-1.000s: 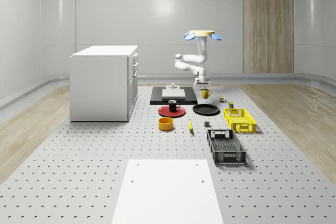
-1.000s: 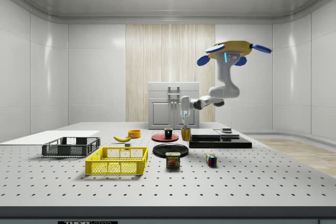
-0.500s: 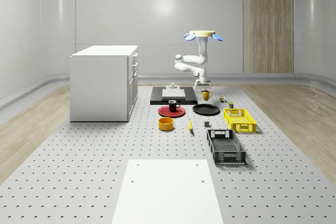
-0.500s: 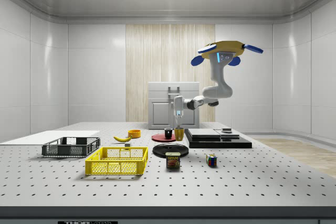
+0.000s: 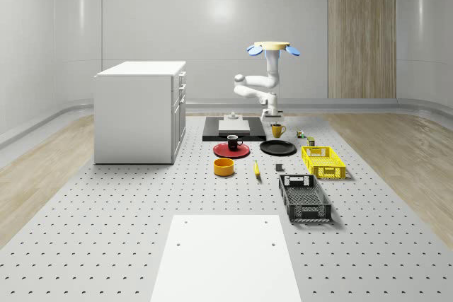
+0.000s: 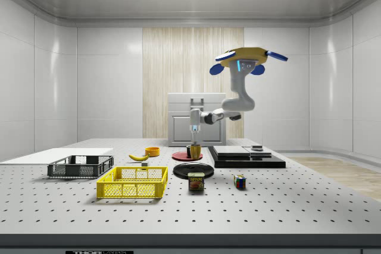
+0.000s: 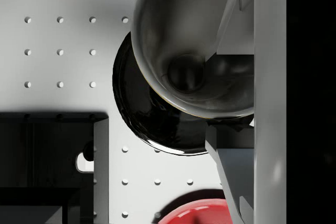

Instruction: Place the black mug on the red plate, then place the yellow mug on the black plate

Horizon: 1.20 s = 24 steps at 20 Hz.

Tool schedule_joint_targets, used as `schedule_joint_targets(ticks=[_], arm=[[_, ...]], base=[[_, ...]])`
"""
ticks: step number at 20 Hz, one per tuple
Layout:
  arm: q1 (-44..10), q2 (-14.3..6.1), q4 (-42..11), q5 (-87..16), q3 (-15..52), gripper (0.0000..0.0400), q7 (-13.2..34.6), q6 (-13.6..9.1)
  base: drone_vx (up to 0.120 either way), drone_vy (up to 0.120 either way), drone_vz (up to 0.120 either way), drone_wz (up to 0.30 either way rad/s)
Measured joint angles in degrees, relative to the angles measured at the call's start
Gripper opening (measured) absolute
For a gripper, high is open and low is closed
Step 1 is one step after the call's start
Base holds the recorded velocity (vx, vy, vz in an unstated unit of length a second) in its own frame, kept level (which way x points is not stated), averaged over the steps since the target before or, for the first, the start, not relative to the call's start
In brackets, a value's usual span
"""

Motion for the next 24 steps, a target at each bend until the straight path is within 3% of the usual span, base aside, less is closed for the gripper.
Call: schedule_joint_targets(ticks=[11, 24], arm=[[-1.7, 0.8, 3.0, -5.9, -6.4, 0.0110, 0.1, 2.9], [-3.4, 3.2, 7.1, -12.0, -12.7, 0.0110, -0.3, 5.5]], base=[[0.000, 0.000, 0.000, 0.000], [0.000, 0.000, 0.000, 0.000]])
